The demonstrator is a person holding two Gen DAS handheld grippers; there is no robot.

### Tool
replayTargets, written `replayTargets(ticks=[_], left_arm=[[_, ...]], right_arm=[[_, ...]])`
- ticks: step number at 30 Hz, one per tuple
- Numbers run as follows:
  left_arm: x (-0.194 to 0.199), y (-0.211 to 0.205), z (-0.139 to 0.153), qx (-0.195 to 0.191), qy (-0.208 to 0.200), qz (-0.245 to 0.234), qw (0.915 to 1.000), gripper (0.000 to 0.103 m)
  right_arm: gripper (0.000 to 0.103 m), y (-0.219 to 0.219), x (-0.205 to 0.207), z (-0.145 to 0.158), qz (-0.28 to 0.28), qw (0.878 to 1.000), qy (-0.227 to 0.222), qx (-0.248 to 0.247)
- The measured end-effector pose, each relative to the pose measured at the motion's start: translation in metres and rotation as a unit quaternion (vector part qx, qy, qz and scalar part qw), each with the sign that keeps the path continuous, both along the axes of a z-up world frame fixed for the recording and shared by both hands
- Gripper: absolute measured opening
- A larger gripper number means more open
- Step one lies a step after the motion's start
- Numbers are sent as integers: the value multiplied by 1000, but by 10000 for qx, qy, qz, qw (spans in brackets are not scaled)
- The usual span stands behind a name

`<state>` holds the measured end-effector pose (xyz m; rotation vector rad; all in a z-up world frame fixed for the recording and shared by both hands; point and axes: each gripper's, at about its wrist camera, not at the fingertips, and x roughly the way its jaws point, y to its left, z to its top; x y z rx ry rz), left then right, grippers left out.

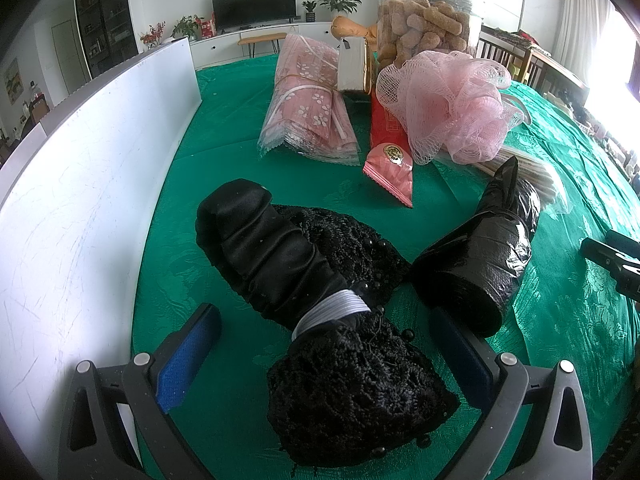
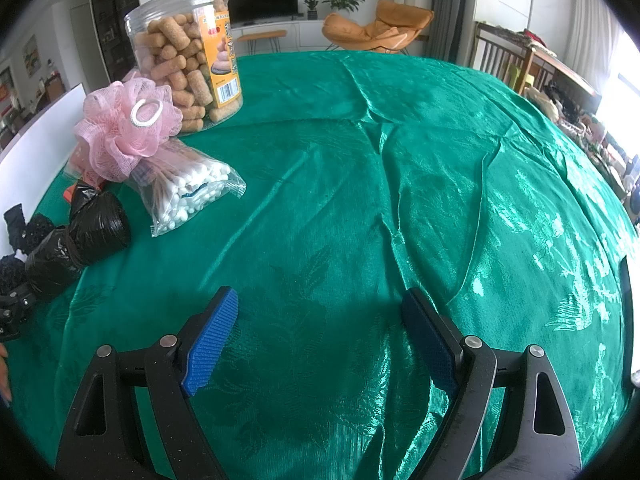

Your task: Organize soft objects

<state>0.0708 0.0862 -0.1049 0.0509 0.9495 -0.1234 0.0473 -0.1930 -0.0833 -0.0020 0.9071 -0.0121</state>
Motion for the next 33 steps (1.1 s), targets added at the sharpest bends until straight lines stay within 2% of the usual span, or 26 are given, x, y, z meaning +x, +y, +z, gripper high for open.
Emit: replayTargets(ticks=[11, 12, 16, 17, 20, 23, 29, 30, 31, 32, 33], left_arm=[[0, 0, 0, -1, 1, 0, 10000, 103], [0, 0, 0, -1, 1, 0, 10000, 103], [0, 0, 0, -1, 1, 0, 10000, 103], [0, 0, 0, -1, 1, 0, 10000, 103], [0, 0, 0, -2, 1, 0, 10000, 103], [0, 0, 0, -2, 2, 0, 10000, 103], [0, 0, 0, -2, 2, 0, 10000, 103], [0, 0, 0, -2, 2, -1, 10000, 103], [0, 0, 0, -2, 2, -1, 10000, 103], [0, 0, 0, -2, 2, 0, 10000, 103], [0, 0, 0, -2, 2, -1, 10000, 103]], right_arm=[[85, -1, -1, 2, -5, 10000, -38, 81], [85, -3, -3, 5, -13, 9998, -100, 168], [85, 1, -7, 44, 154, 9910, -912, 971], [85, 8, -2, 51, 292, 9892, -925, 1095], [85, 49, 37, 67, 981, 9839, -553, 1386], [85, 93, 78, 71, 1425, 9808, -331, 1291], [84, 140, 137, 47, 1484, 9791, 258, 1369], [73, 143, 138, 47, 1490, 9796, 209, 1334], [55, 144, 137, 48, 1488, 9804, 138, 1287], [14, 142, 134, 51, 1494, 9800, 119, 1306], [15, 137, 131, 54, 1464, 9794, 79, 1388]])
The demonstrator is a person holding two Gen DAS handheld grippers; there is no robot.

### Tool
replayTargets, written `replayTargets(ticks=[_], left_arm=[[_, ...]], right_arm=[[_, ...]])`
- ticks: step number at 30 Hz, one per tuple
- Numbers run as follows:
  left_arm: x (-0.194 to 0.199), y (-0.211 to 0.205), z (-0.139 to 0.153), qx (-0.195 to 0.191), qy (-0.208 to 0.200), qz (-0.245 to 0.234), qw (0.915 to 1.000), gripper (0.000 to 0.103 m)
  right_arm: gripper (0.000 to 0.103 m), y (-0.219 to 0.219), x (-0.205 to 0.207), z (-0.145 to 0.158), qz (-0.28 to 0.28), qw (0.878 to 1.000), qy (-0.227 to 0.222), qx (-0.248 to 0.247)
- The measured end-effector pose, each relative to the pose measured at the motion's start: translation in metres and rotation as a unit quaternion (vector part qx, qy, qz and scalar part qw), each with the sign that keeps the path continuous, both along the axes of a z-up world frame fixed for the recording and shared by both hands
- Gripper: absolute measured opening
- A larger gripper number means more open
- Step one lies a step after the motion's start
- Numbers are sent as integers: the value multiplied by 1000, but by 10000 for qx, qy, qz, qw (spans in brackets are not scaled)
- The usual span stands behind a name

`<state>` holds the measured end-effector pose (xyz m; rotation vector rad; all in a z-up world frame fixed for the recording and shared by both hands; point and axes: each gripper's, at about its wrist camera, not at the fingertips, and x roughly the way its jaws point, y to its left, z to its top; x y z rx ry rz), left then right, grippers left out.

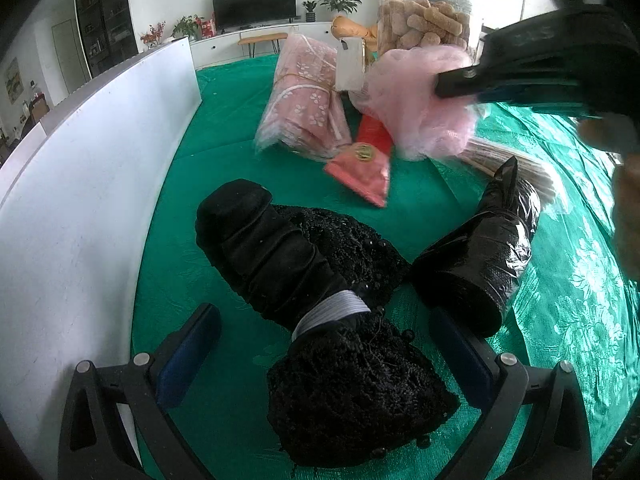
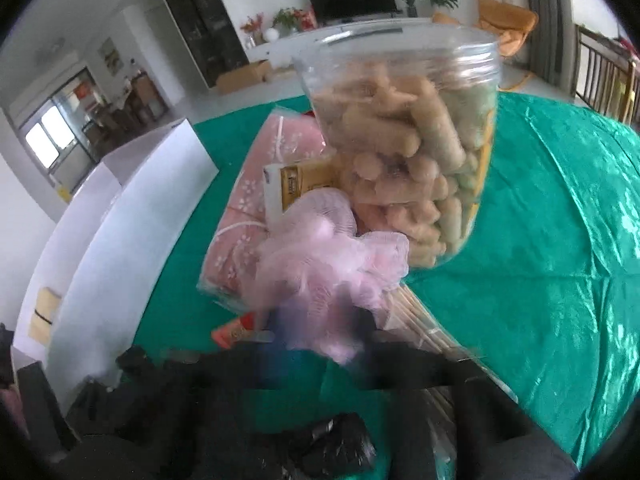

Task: Organize soft objects
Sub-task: 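Move the open right tool to the pink mesh loofah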

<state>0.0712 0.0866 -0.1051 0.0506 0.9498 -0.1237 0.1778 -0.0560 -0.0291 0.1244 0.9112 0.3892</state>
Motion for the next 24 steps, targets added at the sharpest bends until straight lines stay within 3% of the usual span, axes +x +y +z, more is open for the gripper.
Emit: replayTargets(ticks=[4, 8, 10, 14, 16, 17, 18, 21, 24], left_arm=[[0, 0, 0, -1, 0, -1, 10000, 103], [0, 0, 0, 0, 1, -1, 10000, 103], [0, 0, 0, 0, 0, 0, 10000, 103], [0, 0, 0, -1, 1, -1, 10000, 103], [0, 0, 0, -1, 1, -1, 10000, 103], [0, 0, 0, -1, 1, -1, 10000, 103], [0, 0, 0, -1, 1, -1, 10000, 103], [0, 0, 0, -1, 1, 0, 10000, 103], [0, 0, -1, -1, 1, -1, 10000, 103]], right_arm=[[15, -38, -26, 20, -171, 9981, -249, 536], [19, -113, -59, 36, -979, 9867, -561, 1171], [23, -150, -66, 25, -1445, 9793, -515, 1317], [27, -212, -76, -26, -2252, 9651, 120, 1334], [41, -226, -90, -37, -2419, 9626, 127, 1217], [67, -229, -99, -40, -2446, 9624, 53, 1177], [82, -231, -106, -39, -2420, 9632, -14, 1167], [82, -235, -128, -46, -2438, 9640, -9, 1058], [82, -244, -134, -42, -2649, 9546, 29, 1361]])
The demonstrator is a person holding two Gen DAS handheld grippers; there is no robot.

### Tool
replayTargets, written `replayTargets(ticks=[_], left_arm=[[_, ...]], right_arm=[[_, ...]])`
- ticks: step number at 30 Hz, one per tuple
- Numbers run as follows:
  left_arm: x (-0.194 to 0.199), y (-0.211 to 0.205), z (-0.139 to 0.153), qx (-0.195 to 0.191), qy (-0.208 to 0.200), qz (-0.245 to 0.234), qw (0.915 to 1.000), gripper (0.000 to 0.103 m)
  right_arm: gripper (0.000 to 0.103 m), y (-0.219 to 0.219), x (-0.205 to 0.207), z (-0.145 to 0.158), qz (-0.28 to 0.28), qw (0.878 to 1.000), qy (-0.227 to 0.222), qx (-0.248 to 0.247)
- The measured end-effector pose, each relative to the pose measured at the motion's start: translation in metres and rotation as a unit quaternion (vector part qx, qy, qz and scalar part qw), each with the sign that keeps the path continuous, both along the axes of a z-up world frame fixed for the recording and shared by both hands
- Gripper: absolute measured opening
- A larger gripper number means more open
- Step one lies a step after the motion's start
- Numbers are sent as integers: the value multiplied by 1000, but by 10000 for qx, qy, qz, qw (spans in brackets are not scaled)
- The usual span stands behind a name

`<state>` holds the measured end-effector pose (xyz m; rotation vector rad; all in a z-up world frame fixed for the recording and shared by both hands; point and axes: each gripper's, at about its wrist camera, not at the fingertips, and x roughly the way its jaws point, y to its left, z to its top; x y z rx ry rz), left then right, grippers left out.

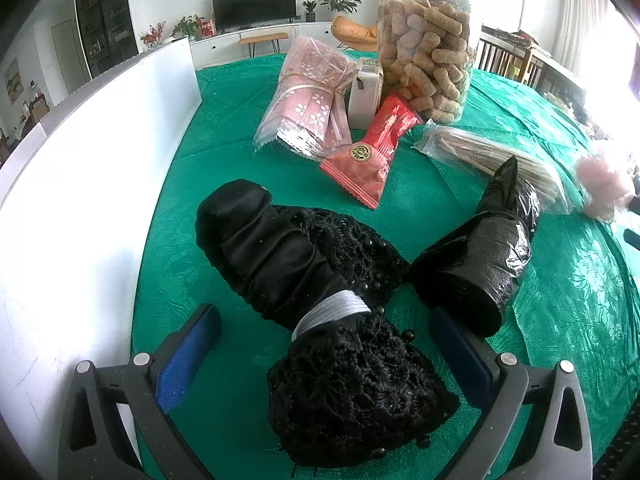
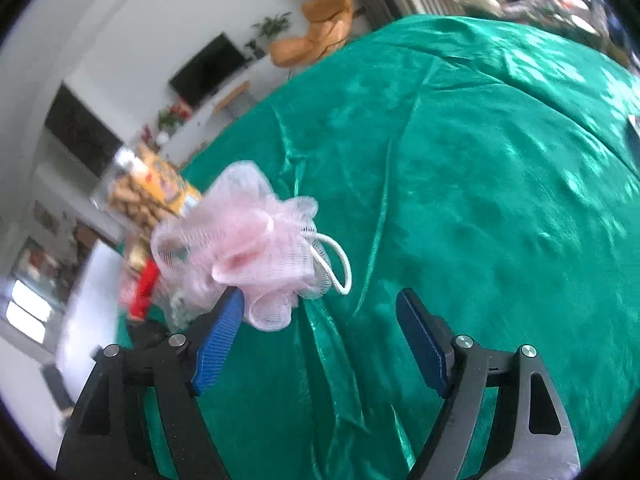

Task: Organize soft objects
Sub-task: 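Move the open right tool to the pink mesh loofah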

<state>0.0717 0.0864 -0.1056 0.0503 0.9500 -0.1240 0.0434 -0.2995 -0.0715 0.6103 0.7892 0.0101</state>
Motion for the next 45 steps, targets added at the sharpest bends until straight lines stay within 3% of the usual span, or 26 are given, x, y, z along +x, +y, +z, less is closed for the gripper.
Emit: replayTargets(ticks=[6, 10, 13, 45], left_arm=[[0, 0, 0, -1, 1, 0, 10000, 103], [0, 0, 0, -1, 1, 0, 10000, 103], [0, 0, 0, -1, 1, 0, 10000, 103], [1, 0, -1, -2, 3, 0, 10000, 103]], right_arm=[[82, -1, -11, 6, -265, 9990, -46, -345], [82, 16, -11, 14, 17, 9966, -257, -783], [81, 26, -5, 7, 208, 9956, -46, -910], [81, 22, -5, -2, 155, 9955, 163, -916]])
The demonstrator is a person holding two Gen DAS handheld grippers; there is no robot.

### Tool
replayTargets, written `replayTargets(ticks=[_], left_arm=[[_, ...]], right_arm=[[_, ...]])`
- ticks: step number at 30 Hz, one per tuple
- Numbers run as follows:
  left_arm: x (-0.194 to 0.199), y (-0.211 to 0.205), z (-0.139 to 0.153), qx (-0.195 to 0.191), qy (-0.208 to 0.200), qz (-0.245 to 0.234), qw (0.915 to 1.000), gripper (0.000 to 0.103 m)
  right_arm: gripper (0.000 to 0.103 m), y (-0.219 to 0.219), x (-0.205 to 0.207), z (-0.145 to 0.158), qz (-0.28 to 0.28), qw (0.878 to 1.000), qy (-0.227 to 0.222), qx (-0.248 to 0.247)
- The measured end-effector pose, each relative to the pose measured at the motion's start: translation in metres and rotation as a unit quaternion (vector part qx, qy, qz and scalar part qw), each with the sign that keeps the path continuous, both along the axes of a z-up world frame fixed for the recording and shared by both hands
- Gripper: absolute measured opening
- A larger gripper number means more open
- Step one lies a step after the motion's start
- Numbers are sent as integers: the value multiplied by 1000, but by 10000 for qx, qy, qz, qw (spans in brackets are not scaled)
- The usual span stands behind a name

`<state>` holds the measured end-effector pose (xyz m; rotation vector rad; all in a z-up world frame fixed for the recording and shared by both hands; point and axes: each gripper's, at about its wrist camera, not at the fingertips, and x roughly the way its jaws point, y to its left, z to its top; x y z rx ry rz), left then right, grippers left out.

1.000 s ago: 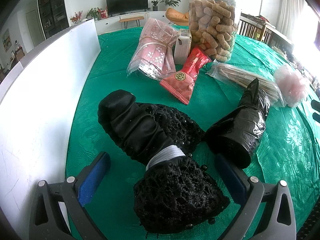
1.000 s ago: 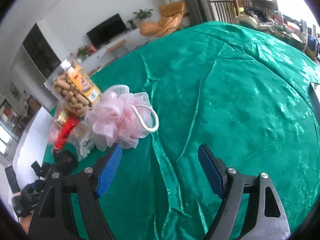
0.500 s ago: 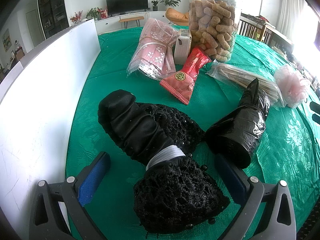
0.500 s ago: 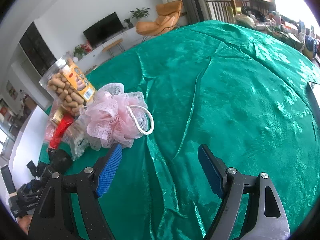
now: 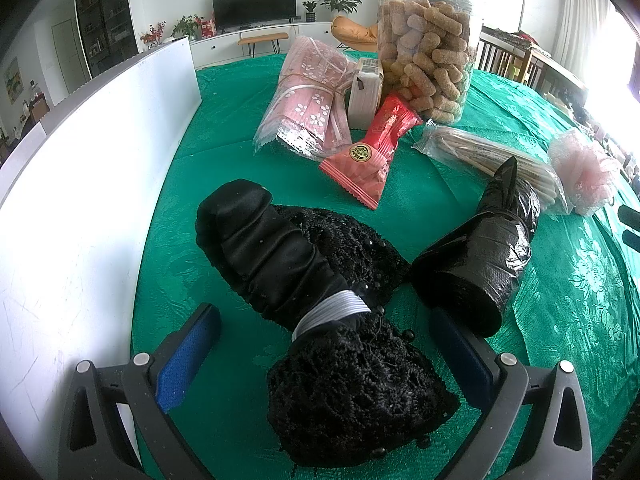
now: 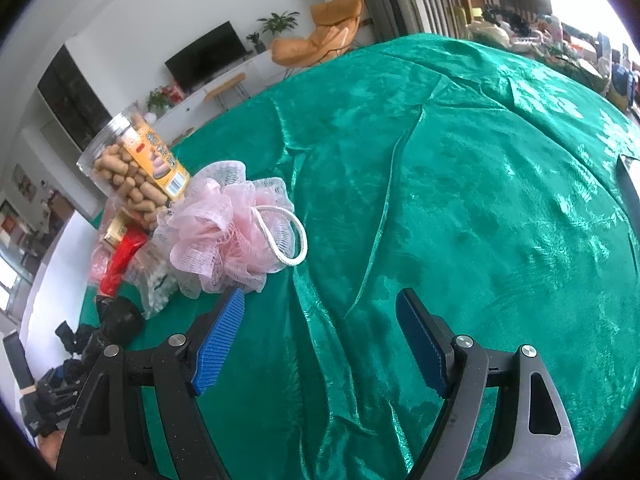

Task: Organize soft objects
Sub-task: 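Move the open right tool to the pink mesh loofah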

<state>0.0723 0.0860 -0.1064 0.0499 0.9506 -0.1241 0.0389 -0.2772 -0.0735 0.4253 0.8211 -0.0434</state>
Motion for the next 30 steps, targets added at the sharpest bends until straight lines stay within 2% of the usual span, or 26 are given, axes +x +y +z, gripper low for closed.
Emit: replayTargets(ticks=[30], left_arm=[[0, 0, -1, -1, 2, 1, 10000, 103]], right_arm=[[82, 0, 0, -2, 4, 10000, 32, 45]])
